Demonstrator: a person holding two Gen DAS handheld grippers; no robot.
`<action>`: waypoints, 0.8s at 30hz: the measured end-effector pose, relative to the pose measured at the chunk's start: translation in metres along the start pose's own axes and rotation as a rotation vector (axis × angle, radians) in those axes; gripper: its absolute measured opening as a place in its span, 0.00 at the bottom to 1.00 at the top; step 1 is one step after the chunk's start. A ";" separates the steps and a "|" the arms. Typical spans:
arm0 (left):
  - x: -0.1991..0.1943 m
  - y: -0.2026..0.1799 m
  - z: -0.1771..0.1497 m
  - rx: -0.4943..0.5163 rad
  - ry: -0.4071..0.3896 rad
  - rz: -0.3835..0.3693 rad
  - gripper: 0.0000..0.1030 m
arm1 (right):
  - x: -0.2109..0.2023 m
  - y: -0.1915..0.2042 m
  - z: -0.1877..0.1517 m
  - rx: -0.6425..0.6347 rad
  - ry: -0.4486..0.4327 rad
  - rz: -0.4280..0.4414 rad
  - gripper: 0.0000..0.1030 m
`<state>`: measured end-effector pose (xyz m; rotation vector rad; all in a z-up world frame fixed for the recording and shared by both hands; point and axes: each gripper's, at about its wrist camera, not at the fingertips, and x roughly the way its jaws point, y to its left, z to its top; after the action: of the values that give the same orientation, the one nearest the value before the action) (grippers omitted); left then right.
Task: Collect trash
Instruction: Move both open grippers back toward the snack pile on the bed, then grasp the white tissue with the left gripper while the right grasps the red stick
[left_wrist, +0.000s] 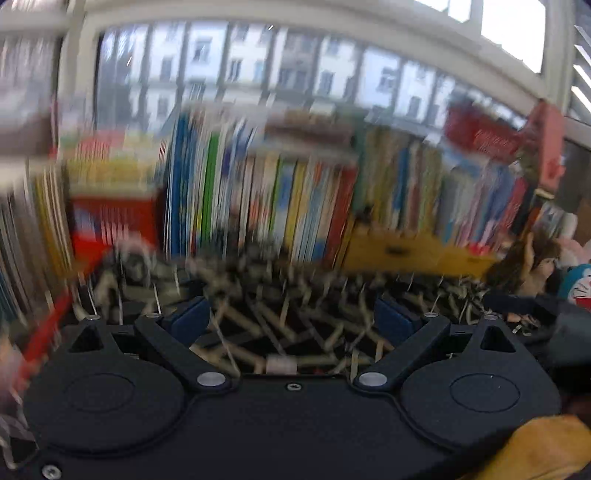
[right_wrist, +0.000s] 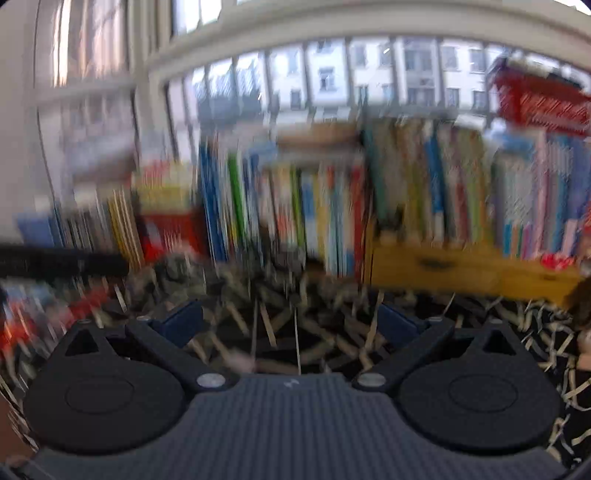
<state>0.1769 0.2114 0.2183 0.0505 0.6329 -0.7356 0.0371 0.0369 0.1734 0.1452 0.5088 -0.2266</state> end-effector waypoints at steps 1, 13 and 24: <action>0.014 0.007 -0.011 -0.024 0.028 0.000 0.91 | 0.014 0.003 -0.012 -0.030 0.026 0.005 1.00; 0.159 0.036 -0.078 -0.043 0.280 0.060 0.75 | 0.128 0.020 -0.082 -0.099 0.190 0.117 0.82; 0.199 0.011 -0.078 0.060 0.330 0.059 0.64 | 0.148 0.007 -0.088 -0.065 0.264 0.079 0.44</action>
<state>0.2562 0.1181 0.0424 0.2489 0.9196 -0.6942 0.1232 0.0342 0.0242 0.1322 0.7709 -0.1132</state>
